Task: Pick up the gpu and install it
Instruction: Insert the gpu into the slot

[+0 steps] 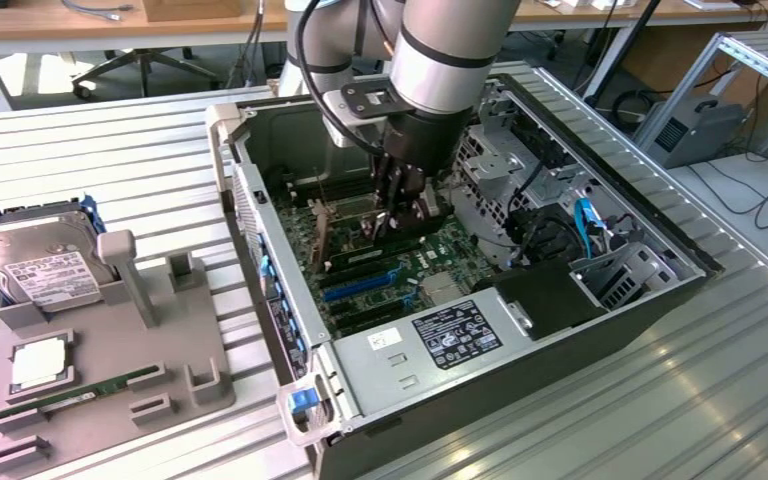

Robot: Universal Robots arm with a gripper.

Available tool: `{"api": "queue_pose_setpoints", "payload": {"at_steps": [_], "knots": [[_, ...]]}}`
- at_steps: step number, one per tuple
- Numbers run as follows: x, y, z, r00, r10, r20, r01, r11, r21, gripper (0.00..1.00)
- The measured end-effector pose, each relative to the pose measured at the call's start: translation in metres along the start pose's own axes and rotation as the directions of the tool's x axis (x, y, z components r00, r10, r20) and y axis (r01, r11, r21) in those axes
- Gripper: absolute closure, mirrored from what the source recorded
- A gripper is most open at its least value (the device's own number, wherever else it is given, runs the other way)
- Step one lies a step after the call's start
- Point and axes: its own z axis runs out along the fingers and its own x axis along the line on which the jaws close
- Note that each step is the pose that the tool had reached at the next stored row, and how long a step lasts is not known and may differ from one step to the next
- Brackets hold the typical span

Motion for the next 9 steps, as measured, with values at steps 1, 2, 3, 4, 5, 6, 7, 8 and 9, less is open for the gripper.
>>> {"api": "queue_pose_setpoints", "payload": {"at_steps": [1,2,3,4,5,6,7,8,9], "knots": [[0.0,0.0,0.0004,1.0,0.0,0.0,0.0,1.0,0.0,0.73],[0.0001,0.0,0.001,1.0,0.0,0.0001,0.0,1.0,0.0,0.73],[0.0001,0.0,0.0014,1.0,0.0,0.0001,0.0,1.0,0.0,0.73],[0.0002,0.0,0.0022,1.0,0.0,0.0,0.0,1.0,0.0,0.73],[0.0002,-0.0001,0.0026,1.0,0.0,0.0,0.0,1.0,0.0,0.73],[0.0002,-0.0001,0.003,1.0,0.0,0.0,0.0,1.0,0.0,0.73],[0.0003,-0.0001,0.0035,1.0,0.0,0.0,0.0,1.0,0.0,0.73],[0.0003,-0.0001,0.004,1.0,0.0,0.0,0.0,1.0,0.0,0.73],[0.0003,-0.0001,0.0044,1.0,0.0,0.0,0.0,1.0,0.0,0.73]]}}
